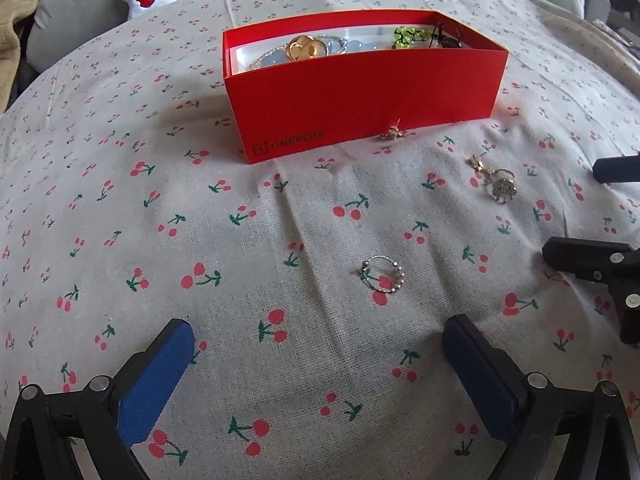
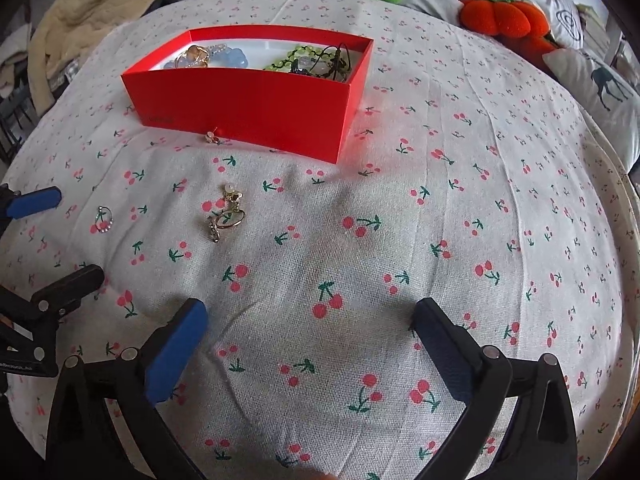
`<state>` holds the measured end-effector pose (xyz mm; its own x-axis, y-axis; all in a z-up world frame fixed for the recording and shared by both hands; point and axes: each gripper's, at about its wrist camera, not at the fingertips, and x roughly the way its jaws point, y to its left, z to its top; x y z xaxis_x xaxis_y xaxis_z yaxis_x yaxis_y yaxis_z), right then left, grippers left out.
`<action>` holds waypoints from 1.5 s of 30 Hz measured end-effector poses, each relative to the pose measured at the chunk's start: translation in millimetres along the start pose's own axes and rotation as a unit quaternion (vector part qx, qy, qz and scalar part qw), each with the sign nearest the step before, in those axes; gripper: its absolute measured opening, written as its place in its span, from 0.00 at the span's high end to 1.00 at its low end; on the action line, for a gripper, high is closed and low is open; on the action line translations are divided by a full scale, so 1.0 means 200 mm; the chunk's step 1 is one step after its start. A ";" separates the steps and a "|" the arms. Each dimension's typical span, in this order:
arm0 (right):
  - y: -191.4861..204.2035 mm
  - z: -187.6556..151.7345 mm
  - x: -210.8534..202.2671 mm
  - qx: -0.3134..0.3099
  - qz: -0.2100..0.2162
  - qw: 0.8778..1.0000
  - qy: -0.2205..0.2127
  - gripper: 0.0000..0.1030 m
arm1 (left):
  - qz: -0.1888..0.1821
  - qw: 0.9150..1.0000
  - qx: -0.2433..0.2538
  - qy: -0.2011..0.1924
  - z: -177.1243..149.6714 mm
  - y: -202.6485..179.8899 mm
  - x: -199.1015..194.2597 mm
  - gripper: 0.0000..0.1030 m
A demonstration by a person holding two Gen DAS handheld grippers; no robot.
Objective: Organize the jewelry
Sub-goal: 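Move the left tool to the small silver beaded ring and grasp it, then lift the silver ring with left tool while right tool grasps a gold earring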
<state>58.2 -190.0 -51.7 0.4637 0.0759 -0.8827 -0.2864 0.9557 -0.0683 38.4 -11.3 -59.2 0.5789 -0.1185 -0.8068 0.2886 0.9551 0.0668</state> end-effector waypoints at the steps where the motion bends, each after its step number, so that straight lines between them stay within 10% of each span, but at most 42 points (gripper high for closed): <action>1: 0.00 0.00 0.00 0.000 0.000 1.000 0.000 0.00 | -0.005 1.000 -0.001 -0.001 0.01 0.00 0.00 0.05; 22: 0.00 0.03 0.01 -0.007 0.005 1.000 0.011 0.00 | -0.050 0.999 0.014 -0.002 0.09 -0.09 -0.01 0.84; 38: 0.11 0.13 0.03 -0.022 0.014 1.000 0.008 0.03 | -0.045 0.999 0.008 -0.007 0.08 -0.05 -0.10 0.84; 45: 0.20 0.22 0.05 -0.036 0.028 0.999 0.009 0.31 | -0.037 0.999 0.001 -0.005 0.07 -0.02 -0.12 0.84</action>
<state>89.4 -138.4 -43.3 0.4310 0.1230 -0.8939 -0.3712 0.9271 -0.0514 33.8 -16.4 -32.0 0.5639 -0.1920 -0.8032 0.3329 0.9429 0.0083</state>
